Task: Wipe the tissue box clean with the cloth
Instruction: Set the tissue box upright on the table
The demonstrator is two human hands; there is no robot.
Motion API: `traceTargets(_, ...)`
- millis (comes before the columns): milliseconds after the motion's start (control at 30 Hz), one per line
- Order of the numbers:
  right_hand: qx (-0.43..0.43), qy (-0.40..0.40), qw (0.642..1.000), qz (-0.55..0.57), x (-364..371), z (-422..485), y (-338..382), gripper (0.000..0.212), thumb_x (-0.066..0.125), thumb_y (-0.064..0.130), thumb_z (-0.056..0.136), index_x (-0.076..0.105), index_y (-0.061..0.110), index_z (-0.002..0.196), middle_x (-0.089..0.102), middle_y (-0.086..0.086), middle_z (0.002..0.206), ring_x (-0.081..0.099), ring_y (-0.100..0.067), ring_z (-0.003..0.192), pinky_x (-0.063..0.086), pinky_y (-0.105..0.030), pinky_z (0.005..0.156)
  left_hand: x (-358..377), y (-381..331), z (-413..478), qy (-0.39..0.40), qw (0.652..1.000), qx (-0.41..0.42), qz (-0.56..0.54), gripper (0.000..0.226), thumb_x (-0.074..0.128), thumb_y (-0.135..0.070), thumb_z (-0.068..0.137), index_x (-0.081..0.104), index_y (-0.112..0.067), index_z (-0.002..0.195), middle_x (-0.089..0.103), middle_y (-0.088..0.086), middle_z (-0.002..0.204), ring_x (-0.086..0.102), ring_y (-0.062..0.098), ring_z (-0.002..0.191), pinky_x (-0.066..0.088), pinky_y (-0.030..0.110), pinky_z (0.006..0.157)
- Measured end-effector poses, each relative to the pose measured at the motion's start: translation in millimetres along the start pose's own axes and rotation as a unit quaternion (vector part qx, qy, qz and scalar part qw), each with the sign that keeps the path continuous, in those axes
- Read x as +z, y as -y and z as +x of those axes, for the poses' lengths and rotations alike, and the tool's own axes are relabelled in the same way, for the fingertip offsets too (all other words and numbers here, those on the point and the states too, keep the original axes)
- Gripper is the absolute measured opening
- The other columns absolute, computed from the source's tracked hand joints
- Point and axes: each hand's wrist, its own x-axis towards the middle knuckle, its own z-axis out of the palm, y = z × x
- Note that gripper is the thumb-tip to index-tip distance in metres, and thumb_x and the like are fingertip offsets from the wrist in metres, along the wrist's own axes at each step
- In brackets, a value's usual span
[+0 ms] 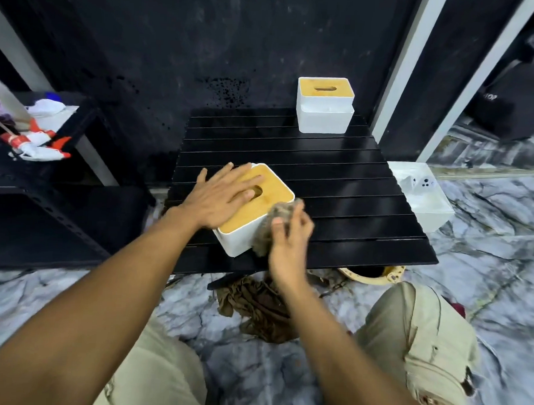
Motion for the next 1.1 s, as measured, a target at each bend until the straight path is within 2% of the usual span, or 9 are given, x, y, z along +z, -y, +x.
traceTargets(167,-0.049,0.082,0.994,-0.057,59.8,-71.4,-19.5,0.066,0.033,0.026,0.105,-0.015,0.029,0.150,-0.023,0.010,0.157,-0.011,0.001,0.145,0.004,-0.017,0.117,3.6,-4.8,10.0,0.007,1.000,-0.011,-0.002,0.045,0.011,-0.058,0.101,0.017,-0.062,0.145,0.000,-0.016,0.164,-0.002,0.017,0.152,-0.006,0.067,0.114)
traceTargets(367,0.028,-0.009,0.999,-0.028,44.9,-15.7,-21.3,0.062,0.036,0.008,0.103,0.004,0.017,0.155,-0.001,-0.001,0.159,0.012,0.001,0.138,0.005,0.006,0.100,3.9,-0.5,12.4,0.009,1.000,-0.009,0.001,0.046,0.014,-0.059,0.099,0.018,-0.061,0.145,-0.004,-0.015,0.164,0.000,0.017,0.152,-0.005,0.068,0.114)
traceTargets(467,0.057,-0.040,0.997,-0.018,26.6,19.7,-21.9,0.058,0.036,0.009,0.103,0.011,0.017,0.155,0.006,-0.004,0.159,0.022,-0.014,0.144,0.013,-0.004,0.102,3.4,1.5,11.4,0.009,1.000,-0.012,0.000,0.046,0.015,-0.060,0.099,0.017,-0.062,0.145,-0.004,-0.016,0.164,0.002,0.017,0.151,-0.002,0.067,0.115)
traceTargets(567,0.063,-0.058,0.996,-0.011,18.4,35.5,-22.1,0.056,0.037,0.009,0.103,0.016,0.018,0.154,0.012,-0.003,0.158,0.023,-0.017,0.145,0.016,-0.010,0.104,5.0,0.3,11.5,0.000,1.000,-0.016,0.004,0.046,0.016,-0.059,0.099,0.017,-0.062,0.145,-0.002,-0.016,0.164,0.005,0.018,0.151,0.001,0.068,0.114)
traceTargets(667,-0.029,-0.054,0.998,-0.031,30.3,0.6,-19.3,0.060,0.044,0.013,0.101,0.016,0.022,0.154,0.015,-0.003,0.156,0.025,-0.014,0.144,0.021,-0.016,0.112,5.4,-1.6,12.8,-0.012,1.000,-0.020,-0.003,0.045,0.017,-0.058,0.100,0.021,-0.061,0.145,0.001,-0.017,0.163,0.008,0.017,0.151,0.004,0.069,0.114)
traceTargets(800,-0.119,0.066,0.984,-0.111,46.2,-61.3,-23.6,0.066,0.039,0.031,0.103,-0.003,0.033,0.154,-0.009,0.017,0.156,-0.005,0.006,0.144,0.006,-0.009,0.113,4.5,-2.1,10.5,-0.011,1.000,-0.003,-0.019,0.044,0.016,-0.057,0.100,0.024,-0.062,0.144,0.002,-0.018,0.163,0.008,0.017,0.151,0.002,0.069,0.114)
traceTargets(900,-0.042,0.020,0.998,-0.045,41.0,-36.5,-23.6,0.060,0.034,0.028,0.105,-0.001,0.032,0.153,-0.005,0.017,0.156,0.008,-0.002,0.144,0.011,-0.012,0.111,2.3,-1.3,8.9,-0.002,1.000,-0.001,-0.027,0.043,0.018,-0.055,0.102,0.025,-0.061,0.143,0.001,-0.018,0.163,0.011,0.017,0.150,0.002,0.067,0.115)
traceTargets(1000,0.071,-0.044,0.997,0.008,22.4,12.4,-18.3,0.054,0.034,0.019,0.105,0.012,0.021,0.155,0.005,0.004,0.160,0.021,-0.014,0.144,0.013,-0.009,0.102,2.4,0.0,6.7,-0.002,0.999,-0.008,-0.031,0.042,0.019,-0.055,0.102,0.026,-0.061,0.143,0.001,-0.018,0.163,0.016,0.020,0.149,0.002,0.066,0.116)
traceTargets(1100,0.081,-0.059,0.995,-0.002,10.4,34.8,-15.8,0.052,0.033,0.018,0.105,0.017,0.019,0.154,0.010,-0.001,0.160,0.019,-0.016,0.146,0.012,-0.005,0.098,3.3,-0.6,6.6,-0.003,1.000,-0.012,-0.029,0.042,0.018,-0.056,0.102,0.024,-0.062,0.143,0.001,-0.017,0.163,0.016,0.021,0.149,0.003,0.066,0.116)
